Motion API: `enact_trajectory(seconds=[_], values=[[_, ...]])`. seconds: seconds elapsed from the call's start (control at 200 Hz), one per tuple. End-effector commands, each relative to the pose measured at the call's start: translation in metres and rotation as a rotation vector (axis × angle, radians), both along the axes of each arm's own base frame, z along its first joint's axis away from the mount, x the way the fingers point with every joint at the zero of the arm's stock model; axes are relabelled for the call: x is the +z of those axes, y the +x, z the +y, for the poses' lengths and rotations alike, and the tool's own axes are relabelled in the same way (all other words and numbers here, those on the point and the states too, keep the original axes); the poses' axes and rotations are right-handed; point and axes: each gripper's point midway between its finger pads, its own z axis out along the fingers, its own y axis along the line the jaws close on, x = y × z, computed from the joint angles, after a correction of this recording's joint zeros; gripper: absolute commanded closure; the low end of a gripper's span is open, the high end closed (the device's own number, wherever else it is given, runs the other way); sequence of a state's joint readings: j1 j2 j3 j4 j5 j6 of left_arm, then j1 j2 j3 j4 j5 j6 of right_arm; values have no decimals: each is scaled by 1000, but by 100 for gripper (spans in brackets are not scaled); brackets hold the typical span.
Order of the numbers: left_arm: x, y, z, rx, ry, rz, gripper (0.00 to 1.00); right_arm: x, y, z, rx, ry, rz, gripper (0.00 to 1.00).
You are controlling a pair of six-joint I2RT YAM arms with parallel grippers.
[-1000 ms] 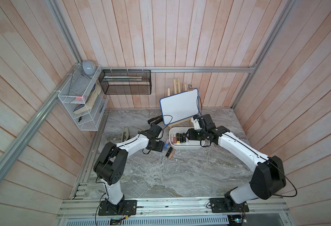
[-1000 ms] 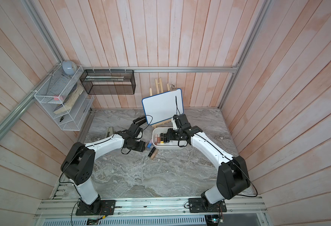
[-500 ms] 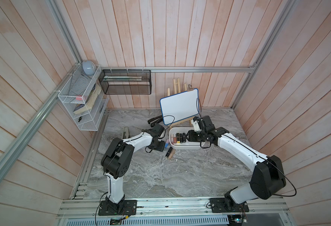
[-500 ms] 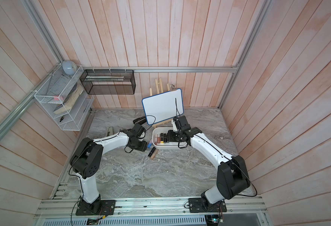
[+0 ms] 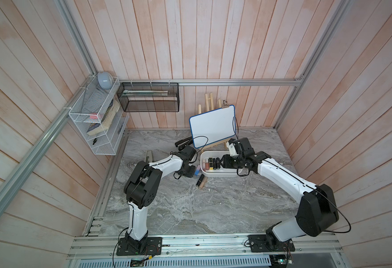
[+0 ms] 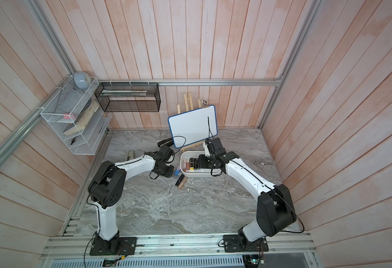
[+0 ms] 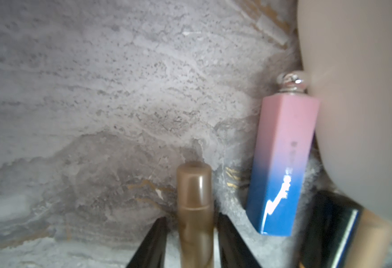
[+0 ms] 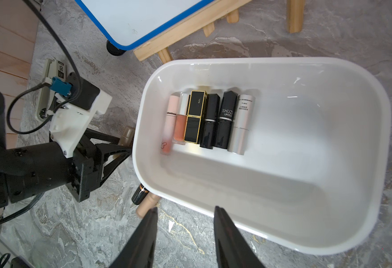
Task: Put the lipstick into the storage box
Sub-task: Pick up the lipstick at the center of the board.
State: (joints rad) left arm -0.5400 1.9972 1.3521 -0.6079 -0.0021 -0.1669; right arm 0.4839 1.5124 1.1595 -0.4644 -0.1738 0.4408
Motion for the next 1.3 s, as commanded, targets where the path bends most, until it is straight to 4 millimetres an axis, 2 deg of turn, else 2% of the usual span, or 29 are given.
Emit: enact_trajectory(seconds=[0.0,0.055,0.16,0.325,0.44,0.535,0.7,0.79,0.97,1.06,1.17,1.295], values=[[-14,-5,5,-5,46,35,64,7,-1,1,0,13,-21,56],[-15,-5,5,-5,49,38,73,8,0,1,0,13,-22,56],[-15,-7,6,-3,50,42,81,7,0,1,0,15,-23,56],[-9,-10,7,1,42,38,84,11,0,3,0,34,-27,56],[8,-10,6,9,5,15,84,19,-1,6,3,60,-41,56],[30,-12,5,19,-60,-7,84,27,-3,9,9,97,-54,56],[84,-16,1,31,-255,-65,84,44,-5,19,17,201,-81,56],[120,-23,-8,2,-435,-101,84,59,-8,27,33,290,-108,56],[224,-50,-26,-139,-898,-229,84,107,-27,52,171,548,-208,55],[264,-69,-32,-226,-1069,-261,84,132,-37,60,235,662,-252,54],[289,-85,-37,-302,-1197,-253,84,160,-50,68,314,779,-288,54],[300,-95,-40,-352,-1299,-240,84,182,-64,78,395,847,-314,53]])
